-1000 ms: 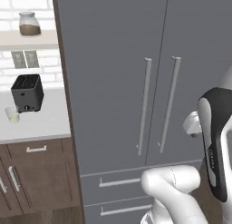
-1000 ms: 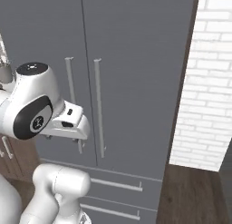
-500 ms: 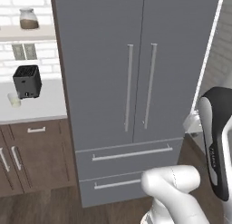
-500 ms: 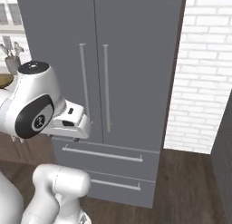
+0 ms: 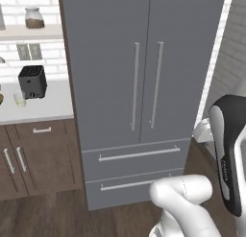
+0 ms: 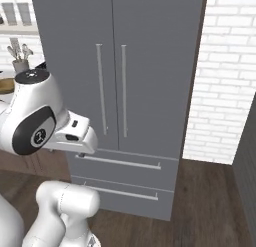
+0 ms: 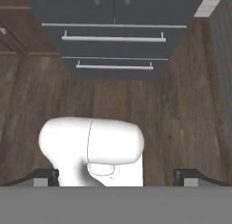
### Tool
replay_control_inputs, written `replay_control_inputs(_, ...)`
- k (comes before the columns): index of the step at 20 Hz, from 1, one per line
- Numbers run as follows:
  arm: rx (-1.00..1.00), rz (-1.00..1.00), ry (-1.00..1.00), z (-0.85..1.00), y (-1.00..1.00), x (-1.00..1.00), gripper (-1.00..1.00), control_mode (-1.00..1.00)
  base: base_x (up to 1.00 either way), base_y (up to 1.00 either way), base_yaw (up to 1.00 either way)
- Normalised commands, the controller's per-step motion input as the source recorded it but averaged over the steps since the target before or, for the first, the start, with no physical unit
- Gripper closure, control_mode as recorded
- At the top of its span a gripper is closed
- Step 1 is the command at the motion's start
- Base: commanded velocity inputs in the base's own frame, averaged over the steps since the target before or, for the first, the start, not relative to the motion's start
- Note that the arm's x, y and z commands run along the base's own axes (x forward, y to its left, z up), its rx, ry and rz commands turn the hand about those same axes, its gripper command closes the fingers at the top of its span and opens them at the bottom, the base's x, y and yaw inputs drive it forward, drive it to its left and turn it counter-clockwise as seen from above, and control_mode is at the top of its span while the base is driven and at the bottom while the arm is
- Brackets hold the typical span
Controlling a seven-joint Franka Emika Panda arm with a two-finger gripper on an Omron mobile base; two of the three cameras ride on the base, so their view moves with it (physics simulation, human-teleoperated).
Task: Grab a lemon wedge from the fridge and one ice cube from the ice bowl, and put them in the glass of lemonade.
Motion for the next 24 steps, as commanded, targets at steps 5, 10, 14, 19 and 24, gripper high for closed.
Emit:
replay_control_inputs(5,0.0,0.05,-0.01,0.21,0.07,0.84,-1.0,-1.0,0.0,0.0,0.0)
replay_control_inputs(10,0.0,0.03,-0.08,0.45,0.0,0.82,-1.0,-1.0,0.0,0.0,0.0)
replay_control_inputs(14,0.0,0.0,-0.28,0.52,0.03,0.57,-1.0,-1.0,0.0,0.0,0.0)
replay_control_inputs(19,0.02,0.03,-0.06,0.03,-0.09,0.28,-1.0,-1.0,0.0,0.0,0.0)
replay_control_inputs(24,0.13,-0.08,-0.11,0.09,-0.05,0.02,-1.0,-1.0,0.0,0.0,0.0)
